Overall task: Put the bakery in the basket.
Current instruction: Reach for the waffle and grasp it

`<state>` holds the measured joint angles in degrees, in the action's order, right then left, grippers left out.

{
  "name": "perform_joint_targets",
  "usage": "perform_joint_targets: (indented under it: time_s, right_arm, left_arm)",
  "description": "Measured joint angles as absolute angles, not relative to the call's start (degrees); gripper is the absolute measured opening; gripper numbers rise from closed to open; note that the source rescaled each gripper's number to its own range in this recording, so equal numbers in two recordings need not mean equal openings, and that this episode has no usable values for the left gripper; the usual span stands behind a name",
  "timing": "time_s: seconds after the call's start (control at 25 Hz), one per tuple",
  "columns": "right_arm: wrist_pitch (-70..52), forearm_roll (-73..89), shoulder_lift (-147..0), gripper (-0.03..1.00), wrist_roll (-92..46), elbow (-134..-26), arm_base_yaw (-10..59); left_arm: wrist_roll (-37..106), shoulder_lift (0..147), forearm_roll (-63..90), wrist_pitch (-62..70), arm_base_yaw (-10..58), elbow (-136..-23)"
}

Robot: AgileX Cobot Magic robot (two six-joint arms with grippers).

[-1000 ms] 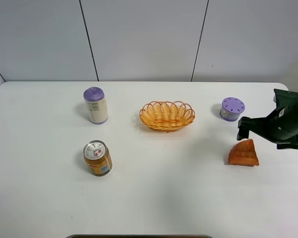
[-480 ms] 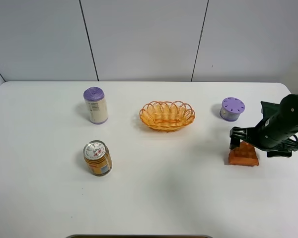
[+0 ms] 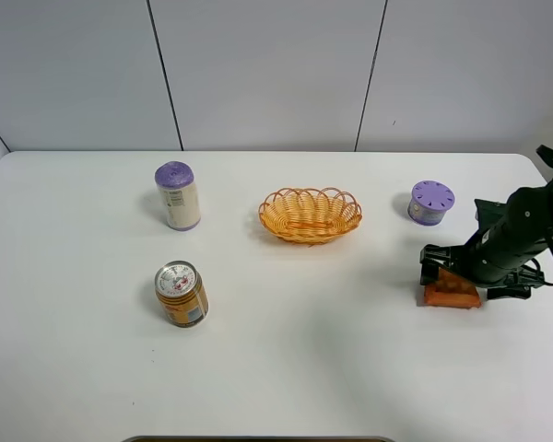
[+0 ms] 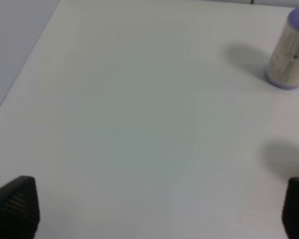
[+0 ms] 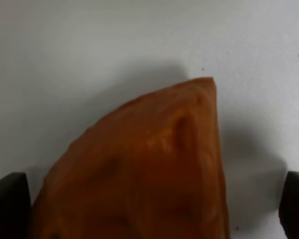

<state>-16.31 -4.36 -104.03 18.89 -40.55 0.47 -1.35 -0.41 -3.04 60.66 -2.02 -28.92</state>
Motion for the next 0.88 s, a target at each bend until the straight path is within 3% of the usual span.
perform_joint_targets:
  time_s: [0.88]
  right_arm:
    - [-14.4,-4.4,-104.3,1.00,18.9,-40.6,0.5]
  left_arm:
    - [-1.3,-0.4,-3.0,60.7,-2.0,-28.9]
